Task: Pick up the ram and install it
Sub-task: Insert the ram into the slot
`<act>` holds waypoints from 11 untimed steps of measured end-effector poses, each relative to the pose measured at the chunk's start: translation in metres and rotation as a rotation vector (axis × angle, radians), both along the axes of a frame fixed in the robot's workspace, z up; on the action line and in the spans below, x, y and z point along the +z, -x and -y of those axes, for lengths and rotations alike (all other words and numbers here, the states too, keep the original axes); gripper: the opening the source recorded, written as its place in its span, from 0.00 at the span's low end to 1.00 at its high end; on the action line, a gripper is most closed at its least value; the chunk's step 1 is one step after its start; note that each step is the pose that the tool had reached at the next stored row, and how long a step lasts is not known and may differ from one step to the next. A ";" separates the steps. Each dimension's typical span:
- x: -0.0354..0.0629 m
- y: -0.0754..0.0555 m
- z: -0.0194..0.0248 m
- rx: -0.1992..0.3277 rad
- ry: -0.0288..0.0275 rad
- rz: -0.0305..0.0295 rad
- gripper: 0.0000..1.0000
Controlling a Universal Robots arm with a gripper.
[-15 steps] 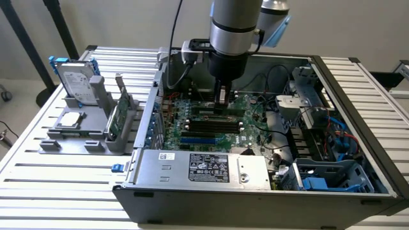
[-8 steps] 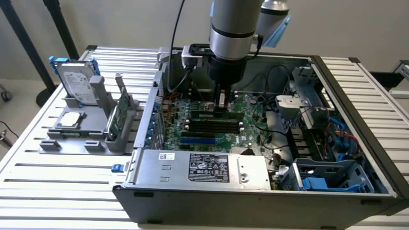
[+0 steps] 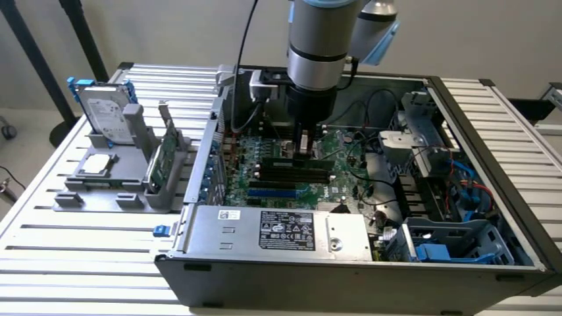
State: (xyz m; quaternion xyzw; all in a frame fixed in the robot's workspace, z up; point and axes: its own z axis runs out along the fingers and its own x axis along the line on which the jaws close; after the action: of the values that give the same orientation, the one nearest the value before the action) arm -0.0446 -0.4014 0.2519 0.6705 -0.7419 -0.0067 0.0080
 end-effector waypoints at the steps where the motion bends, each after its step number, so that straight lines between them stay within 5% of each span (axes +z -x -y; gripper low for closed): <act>1: -0.0018 0.000 -0.0001 0.000 0.0001 0.0000 0.13; 11: -0.0121 0.001 -0.0031 0.001 0.0003 -0.0022 0.13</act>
State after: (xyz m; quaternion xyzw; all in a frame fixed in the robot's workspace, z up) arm -0.0458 -0.3983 0.2399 0.6710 -0.7414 -0.0074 0.0089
